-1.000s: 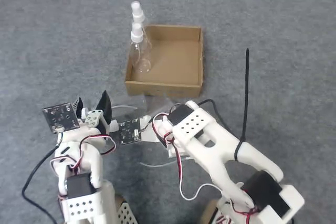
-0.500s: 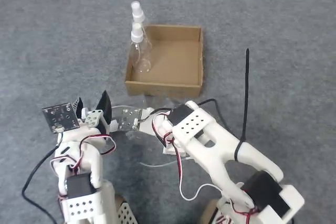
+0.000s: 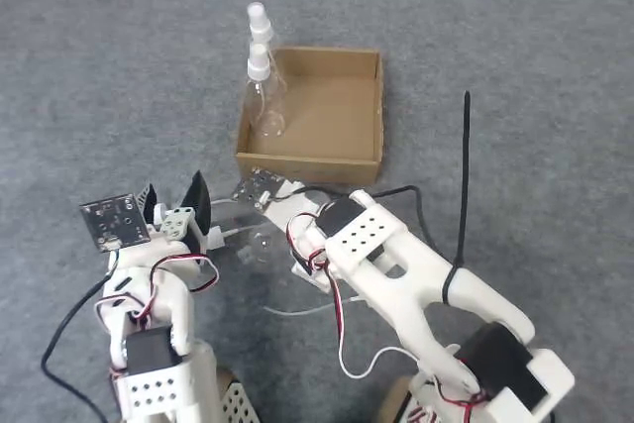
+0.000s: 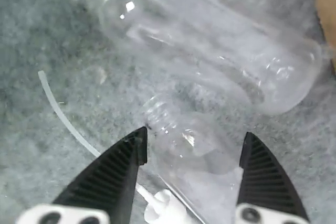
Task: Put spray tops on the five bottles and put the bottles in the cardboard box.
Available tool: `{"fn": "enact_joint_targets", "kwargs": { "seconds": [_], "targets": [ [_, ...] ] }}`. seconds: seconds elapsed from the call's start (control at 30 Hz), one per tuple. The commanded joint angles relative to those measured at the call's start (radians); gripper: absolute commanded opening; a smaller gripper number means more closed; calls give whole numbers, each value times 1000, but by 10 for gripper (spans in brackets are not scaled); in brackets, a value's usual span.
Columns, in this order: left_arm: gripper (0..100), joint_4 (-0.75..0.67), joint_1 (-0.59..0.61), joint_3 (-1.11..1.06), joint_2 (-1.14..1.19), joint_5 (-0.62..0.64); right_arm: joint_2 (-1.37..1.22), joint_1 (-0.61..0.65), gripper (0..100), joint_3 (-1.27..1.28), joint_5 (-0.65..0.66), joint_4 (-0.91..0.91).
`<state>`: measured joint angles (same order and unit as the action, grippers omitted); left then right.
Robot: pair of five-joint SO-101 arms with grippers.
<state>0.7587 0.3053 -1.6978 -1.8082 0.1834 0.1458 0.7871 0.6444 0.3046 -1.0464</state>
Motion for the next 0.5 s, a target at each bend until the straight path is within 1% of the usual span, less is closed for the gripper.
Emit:
{"fn": "enact_joint_targets", "kwargs": {
  "seconds": [0.0, 0.1, 0.2, 0.27, 0.4, 0.47],
  "targets": [
    [233, -20, 6, 13, -18, -8, 21, -12, 238, -38, -23, 15],
    [233, -20, 6, 13, -18, -8, 22, -12, 241, -40, -17, 7],
    [233, -20, 6, 13, -18, -8, 22, -12, 241, -40, 61, -5],
    [233, -20, 6, 13, -18, -8, 22, -12, 242, -54, 81, -24],
    [233, -20, 6, 13, -18, -8, 21, -12, 242, -109, 87, -105],
    [233, -20, 6, 13, -18, -8, 21, -12, 242, -132, 118, -142]
  ]
}}
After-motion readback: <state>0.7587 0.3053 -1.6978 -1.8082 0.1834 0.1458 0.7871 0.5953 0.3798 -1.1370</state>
